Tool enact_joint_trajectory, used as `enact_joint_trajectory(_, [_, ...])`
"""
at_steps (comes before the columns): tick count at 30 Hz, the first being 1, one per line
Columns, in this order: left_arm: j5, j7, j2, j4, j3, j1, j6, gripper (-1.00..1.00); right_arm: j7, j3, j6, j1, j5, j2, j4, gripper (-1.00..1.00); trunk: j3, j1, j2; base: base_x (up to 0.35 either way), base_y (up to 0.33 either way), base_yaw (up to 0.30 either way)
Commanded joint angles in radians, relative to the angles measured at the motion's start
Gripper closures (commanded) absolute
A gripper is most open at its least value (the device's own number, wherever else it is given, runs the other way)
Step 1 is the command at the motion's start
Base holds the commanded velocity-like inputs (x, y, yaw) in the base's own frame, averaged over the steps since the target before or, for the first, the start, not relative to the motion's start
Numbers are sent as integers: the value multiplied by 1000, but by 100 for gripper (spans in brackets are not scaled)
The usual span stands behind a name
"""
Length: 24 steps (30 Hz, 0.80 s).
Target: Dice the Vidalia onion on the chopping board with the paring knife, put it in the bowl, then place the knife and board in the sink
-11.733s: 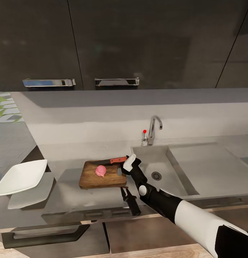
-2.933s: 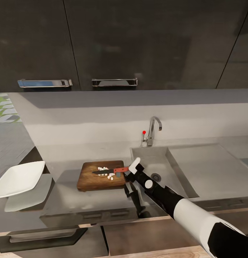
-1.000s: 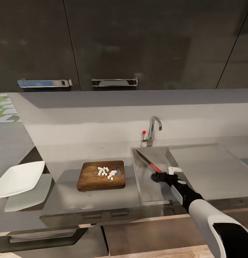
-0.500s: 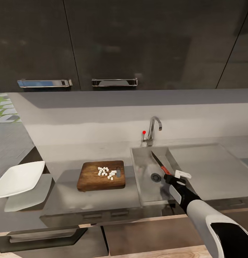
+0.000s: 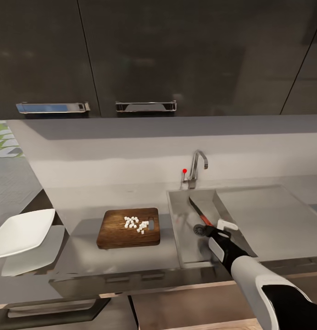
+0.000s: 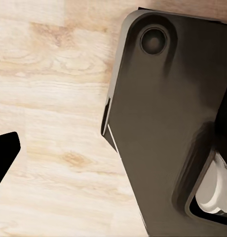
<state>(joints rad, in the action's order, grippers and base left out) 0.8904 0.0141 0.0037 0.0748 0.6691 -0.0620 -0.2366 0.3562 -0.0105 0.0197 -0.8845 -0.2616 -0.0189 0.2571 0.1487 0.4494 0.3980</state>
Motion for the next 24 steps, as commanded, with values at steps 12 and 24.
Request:
enact_joint_trajectory(12, [4, 3, -14, 2, 6, -1, 0, -100, 24, -2, 6, -1, -6, -28, -20, 100, 2, 1, 2, 0, 0, 0])
enact_joint_trajectory(24, [5, 1, -10, 2, 4, -1, -1, -100, 28, 0, 30, -1, -9, -52, -41, 100, 2, 1, 2, 0, 0, 0])
